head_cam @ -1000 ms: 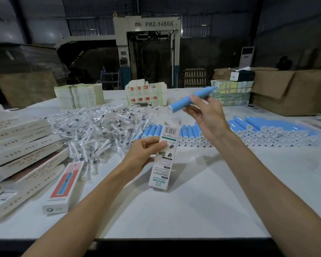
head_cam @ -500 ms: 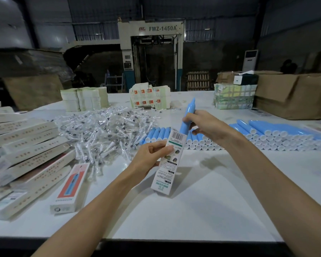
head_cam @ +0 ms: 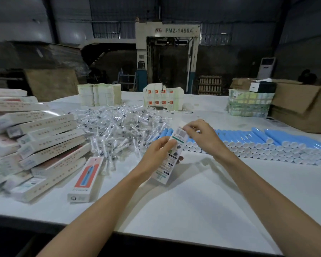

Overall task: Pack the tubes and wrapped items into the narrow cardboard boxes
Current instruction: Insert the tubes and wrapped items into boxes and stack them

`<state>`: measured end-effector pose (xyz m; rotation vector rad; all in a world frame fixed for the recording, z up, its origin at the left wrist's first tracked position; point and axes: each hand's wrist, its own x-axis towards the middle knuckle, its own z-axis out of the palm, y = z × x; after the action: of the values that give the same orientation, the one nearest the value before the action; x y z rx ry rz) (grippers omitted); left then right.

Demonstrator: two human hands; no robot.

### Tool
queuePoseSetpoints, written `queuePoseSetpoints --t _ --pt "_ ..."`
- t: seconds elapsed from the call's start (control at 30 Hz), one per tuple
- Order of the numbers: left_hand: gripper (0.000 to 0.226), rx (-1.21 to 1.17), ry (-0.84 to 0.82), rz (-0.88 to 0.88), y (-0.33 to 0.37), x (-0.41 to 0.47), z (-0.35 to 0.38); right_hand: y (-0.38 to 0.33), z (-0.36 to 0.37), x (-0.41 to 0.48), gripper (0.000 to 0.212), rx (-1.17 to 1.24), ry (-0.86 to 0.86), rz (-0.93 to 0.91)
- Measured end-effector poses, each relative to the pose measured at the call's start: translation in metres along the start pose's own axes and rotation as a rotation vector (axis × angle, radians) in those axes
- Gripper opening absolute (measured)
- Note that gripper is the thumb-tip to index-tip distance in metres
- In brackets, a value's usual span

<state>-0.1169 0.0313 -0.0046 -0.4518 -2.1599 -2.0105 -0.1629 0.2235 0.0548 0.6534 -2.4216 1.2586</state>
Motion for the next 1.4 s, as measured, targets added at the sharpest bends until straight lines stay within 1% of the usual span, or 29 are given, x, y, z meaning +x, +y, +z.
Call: queuePoseSetpoints --t 0.03,0.1,0.13,0.17,0.27,0.33,0.4,0.43,0.47,0.53,0.6,0.63,0.67,0.73,0.77,0.83,0.9,0.97,1.07,1.13,1.2,1.27,1.33,1.4 --pt "0.028 0.032 0.038 0.016 0.002 0.001 -0.005 0.000 0.005 0.000 0.017 0.076 0.071 0.014" --pt "0.031 0.087 0.174 0.057 0.008 0.003 -0.021 0.002 0.017 0.001 0.020 0.196 0.235 0.055" --pt "0.030 0.082 0.253 0.084 0.013 0.005 -0.030 0.003 0.023 0.001 0.020 0.201 0.269 0.085" --pt "0.029 0.075 0.331 0.118 0.017 0.006 -0.042 0.003 0.032 0.002 0.019 0.186 0.251 0.108" --pt "0.025 0.106 0.556 0.206 0.023 0.008 -0.075 -0.003 0.071 0.000 0.013 0.098 0.008 0.138" --pt "0.029 0.103 0.697 0.230 0.021 0.008 -0.091 -0.009 0.103 -0.005 0.012 0.046 -0.099 0.139" --pt "0.032 0.119 0.807 0.234 0.016 0.010 -0.101 -0.015 0.134 -0.009 0.017 0.095 -0.166 0.160" --pt "0.034 0.122 0.838 0.227 0.014 0.011 -0.103 -0.017 0.148 -0.010 0.022 0.101 -0.193 0.172" --pt "0.036 0.121 0.848 0.220 0.013 0.011 -0.105 -0.019 0.159 -0.010 0.027 0.052 -0.216 0.151" --pt "0.037 0.130 0.836 0.215 0.011 0.011 -0.105 -0.017 0.178 -0.006 0.034 -0.113 -0.245 0.077" --pt "0.034 0.146 0.807 0.231 0.011 0.011 -0.103 -0.015 0.187 -0.003 0.034 -0.150 -0.225 0.075" --pt "0.033 0.142 0.787 0.226 0.011 0.011 -0.100 -0.014 0.188 -0.002 0.040 -0.124 -0.207 0.101" --pt "0.033 0.126 0.763 0.207 0.011 0.011 -0.098 -0.014 0.186 -0.001 0.050 -0.083 -0.191 0.139" --pt "0.030 0.045 0.699 0.154 0.010 0.011 -0.092 -0.011 0.171 0.001 0.073 0.029 -0.148 0.227" --pt "0.029 -0.014 0.656 0.131 0.010 0.011 -0.088 -0.008 0.160 0.002 0.081 0.086 -0.112 0.258" --pt "0.029 -0.147 0.549 0.093 0.012 0.012 -0.078 0.000 0.129 0.005 0.086 0.166 -0.026 0.258" --pt "0.026 -0.240 0.414 0.058 0.014 0.012 -0.064 0.009 0.091 0.005 0.087 0.242 0.058 0.211" --pt "0.025 -0.272 0.278 0.002 0.014 0.011 -0.047 0.017 0.052 -0.001 0.085 0.346 0.132 0.182" --pt "0.031 -0.271 0.104 -0.073 0.012 0.007 -0.021 0.029 0.004 -0.011 0.081 0.496 0.255 0.158" --pt "0.037 -0.299 0.000 -0.107 0.013 0.002 -0.004 0.034 -0.017 -0.016 0.071 0.614 0.357 0.134" --pt "0.037 -0.302 -0.071 -0.138 0.013 -0.002 0.009 0.033 -0.030 -0.017 0.059 0.733 0.423 0.078" --pt "0.034 -0.290 -0.120 -0.147 0.010 -0.005 0.018 0.025 -0.036 -0.016 0.050 0.835 0.440 0.001" --pt "0.034 -0.262 -0.150 -0.140 0.007 -0.006 0.023 0.014 -0.037 -0.015 0.038 0.895 0.402 -0.069" --pt "0.034 -0.240 -0.157 -0.136 0.006 -0.006 0.023 0.006 -0.034 -0.011 0.027 0.811 0.382 -0.111"
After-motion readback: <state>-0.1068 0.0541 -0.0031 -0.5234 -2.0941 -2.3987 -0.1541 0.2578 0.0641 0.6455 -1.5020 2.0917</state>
